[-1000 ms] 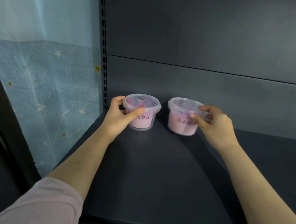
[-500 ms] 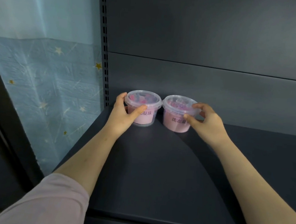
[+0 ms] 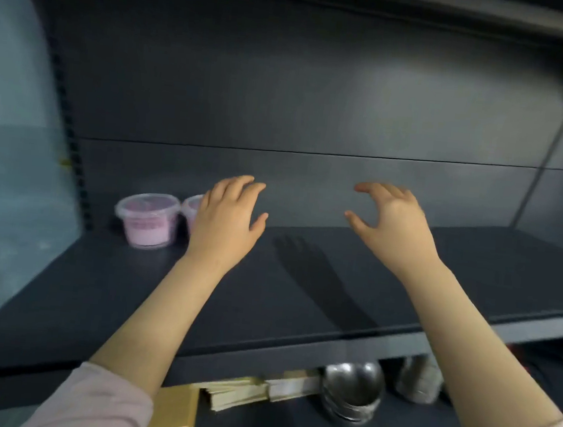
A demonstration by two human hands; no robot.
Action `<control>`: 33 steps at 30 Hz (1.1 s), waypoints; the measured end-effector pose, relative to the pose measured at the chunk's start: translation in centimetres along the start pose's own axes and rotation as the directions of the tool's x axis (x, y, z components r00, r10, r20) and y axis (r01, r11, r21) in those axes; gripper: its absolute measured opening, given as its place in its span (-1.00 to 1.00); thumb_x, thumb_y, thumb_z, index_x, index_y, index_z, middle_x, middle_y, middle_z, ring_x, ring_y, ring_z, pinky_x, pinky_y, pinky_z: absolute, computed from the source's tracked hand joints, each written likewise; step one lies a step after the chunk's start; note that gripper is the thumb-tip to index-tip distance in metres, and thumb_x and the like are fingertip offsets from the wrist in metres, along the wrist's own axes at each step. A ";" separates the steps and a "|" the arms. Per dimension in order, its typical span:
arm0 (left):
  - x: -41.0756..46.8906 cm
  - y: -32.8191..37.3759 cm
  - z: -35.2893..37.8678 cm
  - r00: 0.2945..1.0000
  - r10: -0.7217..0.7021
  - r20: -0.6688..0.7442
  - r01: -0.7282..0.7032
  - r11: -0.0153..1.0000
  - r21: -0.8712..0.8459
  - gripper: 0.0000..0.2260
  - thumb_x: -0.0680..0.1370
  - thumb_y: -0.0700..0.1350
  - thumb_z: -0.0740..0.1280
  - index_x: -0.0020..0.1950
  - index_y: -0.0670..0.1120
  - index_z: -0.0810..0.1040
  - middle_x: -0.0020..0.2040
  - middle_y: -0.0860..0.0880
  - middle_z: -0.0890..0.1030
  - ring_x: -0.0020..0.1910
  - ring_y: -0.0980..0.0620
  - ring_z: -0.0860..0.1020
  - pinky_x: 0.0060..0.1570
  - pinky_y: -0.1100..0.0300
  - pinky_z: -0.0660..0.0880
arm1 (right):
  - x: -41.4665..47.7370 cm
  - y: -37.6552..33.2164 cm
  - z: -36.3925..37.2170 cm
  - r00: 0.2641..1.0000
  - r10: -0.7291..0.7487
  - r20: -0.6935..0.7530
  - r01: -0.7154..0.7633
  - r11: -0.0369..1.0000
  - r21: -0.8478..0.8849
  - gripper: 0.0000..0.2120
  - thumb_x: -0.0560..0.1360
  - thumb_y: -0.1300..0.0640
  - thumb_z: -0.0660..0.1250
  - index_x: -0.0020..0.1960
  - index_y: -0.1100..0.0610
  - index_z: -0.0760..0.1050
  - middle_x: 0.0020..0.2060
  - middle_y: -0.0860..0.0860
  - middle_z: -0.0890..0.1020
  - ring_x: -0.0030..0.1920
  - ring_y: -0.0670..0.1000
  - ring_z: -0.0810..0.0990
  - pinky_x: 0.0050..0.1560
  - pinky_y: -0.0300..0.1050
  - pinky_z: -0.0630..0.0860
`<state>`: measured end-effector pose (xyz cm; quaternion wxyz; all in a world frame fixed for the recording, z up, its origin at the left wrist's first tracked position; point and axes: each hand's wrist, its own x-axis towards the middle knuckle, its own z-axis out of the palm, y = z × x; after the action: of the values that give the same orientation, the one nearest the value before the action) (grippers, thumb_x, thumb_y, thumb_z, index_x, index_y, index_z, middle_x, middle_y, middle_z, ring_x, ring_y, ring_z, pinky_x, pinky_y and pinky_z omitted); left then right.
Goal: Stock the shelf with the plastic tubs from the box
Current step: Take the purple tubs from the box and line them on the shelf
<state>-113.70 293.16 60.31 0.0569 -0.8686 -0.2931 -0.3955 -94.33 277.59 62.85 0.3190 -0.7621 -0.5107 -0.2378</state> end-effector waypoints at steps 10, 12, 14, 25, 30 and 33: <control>-6.6 32.0 7.2 0.946 0.320 -0.039 -0.321 0.923 -0.211 -0.62 0.54 -0.02 0.30 0.34 -0.11 0.46 0.32 -0.07 0.48 0.32 -0.10 0.41 0.28 -0.02 0.34 | -20.1 21.3 -17.7 0.979 0.196 -0.056 -0.204 0.927 -0.315 -0.54 0.51 0.01 0.35 0.36 0.10 0.42 0.33 0.04 0.49 0.31 0.15 0.42 0.29 0.08 0.39; -9.1 37.1 9.4 0.933 0.359 0.016 -0.342 0.902 -0.262 -0.61 0.54 -0.02 0.31 0.34 -0.11 0.46 0.32 -0.07 0.48 0.33 -0.10 0.41 0.28 -0.01 0.34 | -24.8 25.4 -19.7 0.961 0.274 -0.042 -0.272 0.902 -0.334 -0.55 0.51 0.01 0.35 0.36 0.11 0.43 0.31 0.04 0.50 0.30 0.15 0.43 0.28 0.07 0.39; -11.5 41.6 11.7 0.913 0.402 0.074 -0.364 0.882 -0.301 -0.62 0.55 -0.01 0.30 0.34 -0.10 0.45 0.32 -0.06 0.47 0.33 -0.09 0.40 0.27 -0.01 0.36 | -29.2 29.2 -21.1 0.927 0.375 -0.013 -0.357 0.868 -0.345 -0.55 0.52 -0.01 0.33 0.37 0.10 0.41 0.32 0.02 0.49 0.31 0.14 0.42 0.30 0.07 0.38; -22.5 57.9 26.9 0.667 0.595 0.449 -0.375 0.789 -0.487 -0.60 0.55 0.03 0.25 0.36 -0.05 0.43 0.32 -0.01 0.46 0.33 -0.03 0.39 0.24 0.03 0.37 | -49.3 45.5 -21.5 0.467 0.882 0.057 -0.845 0.464 -0.265 -0.58 0.48 0.11 0.37 0.32 0.14 0.46 0.26 0.13 0.54 0.21 0.23 0.47 0.20 0.08 0.42; -25.4 62.3 34.2 0.552 0.582 0.597 -0.237 0.796 -0.557 -0.61 0.56 0.06 0.23 0.37 -0.01 0.39 0.35 0.02 0.41 0.36 0.00 0.33 0.28 0.03 0.33 | -54.1 50.6 -19.6 0.268 0.958 0.099 -0.935 0.283 -0.213 -0.54 0.50 0.08 0.35 0.37 0.14 0.40 0.26 0.12 0.53 0.22 0.18 0.50 0.22 0.06 0.46; -27.0 64.2 38.0 0.490 0.548 0.678 -0.142 0.817 -0.559 -0.61 0.56 0.08 0.22 0.36 0.00 0.39 0.34 0.03 0.42 0.34 -0.02 0.35 0.26 0.01 0.36 | -55.5 53.5 -18.5 0.212 0.967 0.144 -0.946 0.239 -0.217 -0.53 0.50 0.08 0.35 0.38 0.14 0.40 0.26 0.11 0.54 0.24 0.16 0.49 0.22 0.04 0.46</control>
<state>-67.20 240.46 23.50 -0.1974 -0.9802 -0.0040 0.0172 -65.53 214.63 24.24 0.2997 -0.9493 0.0419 0.0857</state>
